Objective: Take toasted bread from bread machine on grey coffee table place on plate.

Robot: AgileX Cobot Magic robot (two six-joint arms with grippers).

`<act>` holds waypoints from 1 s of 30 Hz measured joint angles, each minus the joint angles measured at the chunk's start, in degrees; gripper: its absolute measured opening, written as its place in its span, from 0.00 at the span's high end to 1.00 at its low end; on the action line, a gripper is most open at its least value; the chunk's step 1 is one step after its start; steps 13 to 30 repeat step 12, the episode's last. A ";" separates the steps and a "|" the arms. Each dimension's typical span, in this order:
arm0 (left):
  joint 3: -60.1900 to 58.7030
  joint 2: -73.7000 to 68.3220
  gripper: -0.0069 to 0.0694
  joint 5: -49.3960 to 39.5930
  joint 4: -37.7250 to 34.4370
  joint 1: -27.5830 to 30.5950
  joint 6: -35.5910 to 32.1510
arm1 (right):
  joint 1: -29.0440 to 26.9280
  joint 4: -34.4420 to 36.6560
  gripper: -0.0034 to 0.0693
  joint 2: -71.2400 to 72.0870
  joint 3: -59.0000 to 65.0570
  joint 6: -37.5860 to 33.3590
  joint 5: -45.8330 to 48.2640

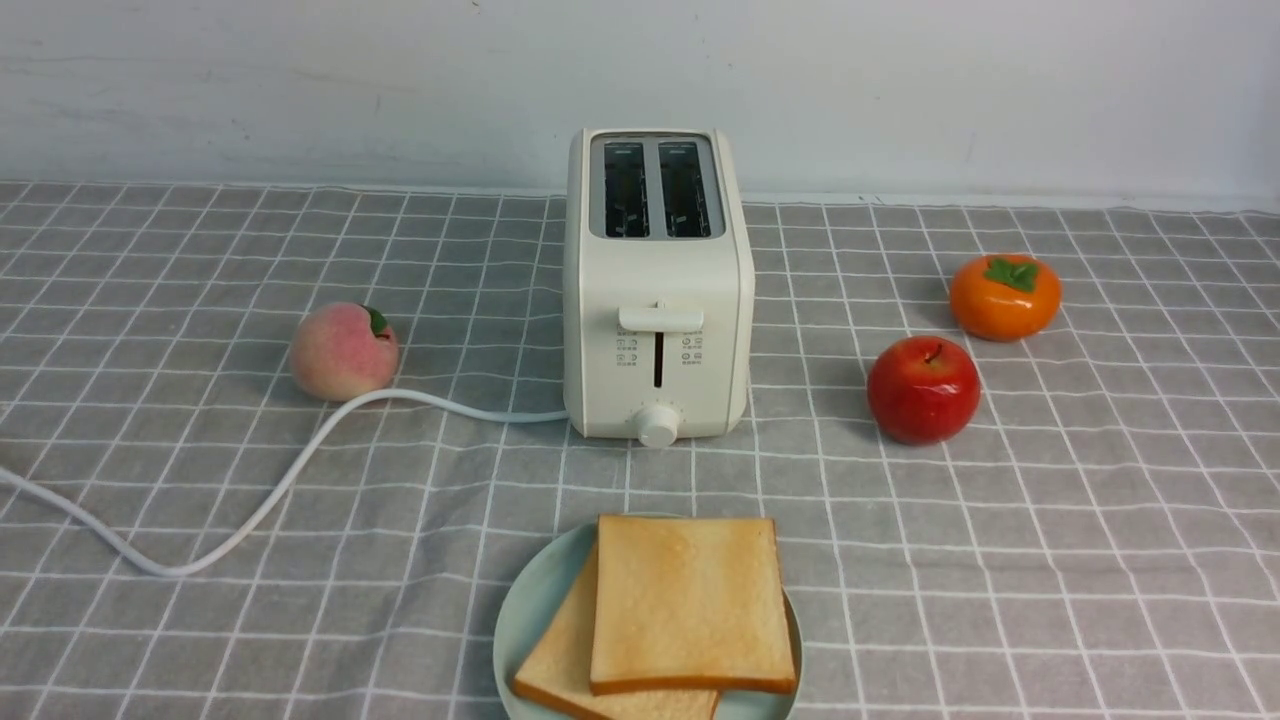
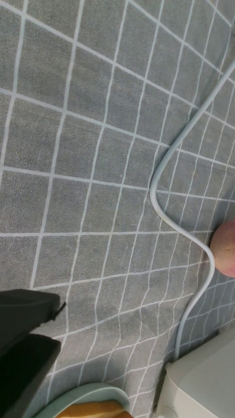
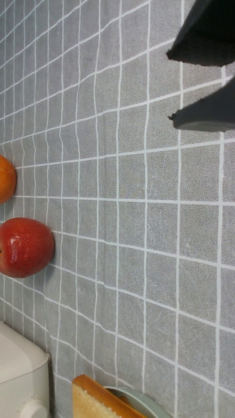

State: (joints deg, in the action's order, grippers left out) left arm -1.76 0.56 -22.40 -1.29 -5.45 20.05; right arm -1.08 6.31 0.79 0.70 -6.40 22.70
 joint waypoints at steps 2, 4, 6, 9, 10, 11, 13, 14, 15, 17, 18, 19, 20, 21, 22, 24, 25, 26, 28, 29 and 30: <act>0.00 0.00 0.75 0.00 0.00 0.00 0.00 | 0.00 0.00 0.62 0.00 0.00 0.00 0.00; 0.00 0.00 0.75 0.00 0.00 0.00 0.00 | 0.00 0.00 0.62 0.00 0.00 0.00 0.00; 0.00 0.00 0.75 0.00 0.00 0.00 0.00 | 0.00 0.00 0.62 0.00 0.00 0.00 0.00; 0.00 0.00 0.74 0.00 0.00 0.00 0.00 | 0.00 0.00 0.62 0.00 0.00 0.00 0.00; 0.00 0.00 0.74 0.00 0.00 0.00 0.00 | 0.00 0.00 0.62 0.00 0.00 0.00 0.00; 0.00 0.00 0.74 0.00 0.00 0.00 0.00 | 0.00 0.00 0.62 0.00 0.00 0.00 0.00; 0.00 0.00 0.74 0.00 0.00 0.00 0.00 | 0.00 0.00 0.62 0.00 0.00 0.00 0.00; 0.00 0.00 0.74 0.00 0.00 0.00 0.00 | 0.00 0.00 0.62 0.00 0.00 0.00 0.00; 0.00 0.00 0.74 0.00 0.00 0.00 0.00 | 0.00 0.00 0.62 0.00 0.00 0.00 0.00; 0.00 0.00 0.74 0.00 0.00 0.00 0.00 | 0.00 0.00 0.62 0.00 0.00 0.00 0.00; 0.00 0.00 0.74 0.00 0.00 0.00 0.00 | 0.00 0.00 0.62 0.00 0.00 0.00 0.00; 0.00 0.00 0.74 0.00 0.00 0.00 0.00 | 0.00 0.00 0.62 0.00 0.00 0.00 0.00; 0.00 0.00 0.74 0.00 0.00 0.00 0.00 | 0.00 0.00 0.62 0.00 0.00 0.00 0.00; 0.00 0.00 0.74 0.00 0.00 0.00 0.00 | 0.00 0.00 0.62 0.00 0.00 0.00 0.00; 0.00 0.00 0.74 0.00 0.00 0.00 0.00 | 0.00 0.00 0.62 0.00 0.00 0.00 0.00; 0.00 0.00 0.74 0.00 0.00 0.00 0.00 | 0.00 0.00 0.62 0.00 0.00 0.00 0.00; 0.00 0.00 0.74 0.00 0.00 0.00 0.00 | 0.00 0.00 0.62 0.00 0.00 0.00 0.00; 0.00 0.00 0.74 0.00 0.00 0.00 0.00 | 0.00 0.00 0.62 0.00 0.00 0.00 0.00; 0.00 0.00 0.74 0.00 0.00 0.00 0.00 | 0.00 0.00 0.62 0.00 0.00 0.00 0.00; 0.00 0.00 0.74 0.00 0.00 0.00 0.00 | 0.00 0.00 0.62 0.00 0.00 0.00 0.00; 0.00 0.00 0.74 0.00 0.00 0.00 0.00 | 0.00 0.00 0.62 0.00 0.00 0.00 0.00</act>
